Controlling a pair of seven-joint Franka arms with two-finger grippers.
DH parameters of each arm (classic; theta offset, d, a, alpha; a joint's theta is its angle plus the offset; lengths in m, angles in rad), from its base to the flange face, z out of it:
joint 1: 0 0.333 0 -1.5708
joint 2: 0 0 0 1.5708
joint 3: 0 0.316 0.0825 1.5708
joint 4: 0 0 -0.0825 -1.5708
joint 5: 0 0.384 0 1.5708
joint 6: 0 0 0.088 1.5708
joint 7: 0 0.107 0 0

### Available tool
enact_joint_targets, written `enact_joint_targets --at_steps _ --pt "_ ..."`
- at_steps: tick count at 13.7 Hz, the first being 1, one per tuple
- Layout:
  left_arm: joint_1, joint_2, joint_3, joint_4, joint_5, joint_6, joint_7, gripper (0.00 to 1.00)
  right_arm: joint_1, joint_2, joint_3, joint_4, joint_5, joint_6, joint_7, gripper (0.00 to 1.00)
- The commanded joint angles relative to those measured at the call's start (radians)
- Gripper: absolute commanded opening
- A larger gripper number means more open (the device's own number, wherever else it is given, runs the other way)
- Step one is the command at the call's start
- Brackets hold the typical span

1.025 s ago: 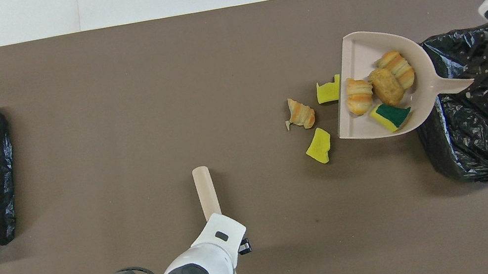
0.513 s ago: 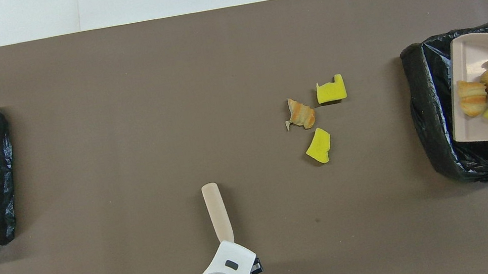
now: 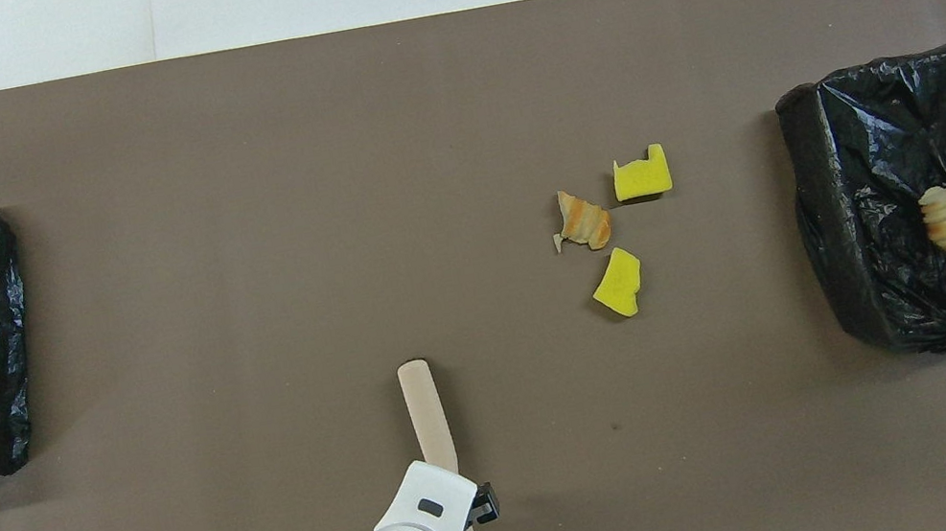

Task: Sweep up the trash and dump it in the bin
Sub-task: 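Tip the dustpan into the bin while the left gripper releases the brush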

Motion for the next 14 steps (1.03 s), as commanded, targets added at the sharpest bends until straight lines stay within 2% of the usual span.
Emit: enact_joint_targets --at_steps 1,3,6,9,12,14 --pt "0.141 0.004 0.0 0.13 -0.009 -0.149 0.019 1.0 0.019 -0.033 0.008 -0.059 -0.095 0.059 -0.032 0.0" --pt "0.249 0.057 0.0 0.23 0.012 -0.211 0.078 1.0 0.038 -0.033 0.01 -0.062 -0.151 0.064 -0.046 0.0" --pt "0.398 0.182 0.001 0.393 0.044 -0.281 0.311 1.0 0.072 -0.033 0.01 -0.059 -0.213 0.062 -0.063 0.0" --pt "0.502 0.278 0.001 0.531 0.115 -0.313 0.443 1.0 0.1 -0.033 0.013 -0.056 -0.27 0.058 -0.073 0.0" --pt "0.58 0.347 0.003 0.684 0.167 -0.405 0.548 1.0 0.138 -0.041 0.013 -0.05 -0.325 0.047 -0.087 0.0" --pt "0.645 0.361 0.003 0.77 0.167 -0.512 0.693 1.0 0.155 -0.047 0.013 -0.053 -0.374 0.048 -0.081 0.0"
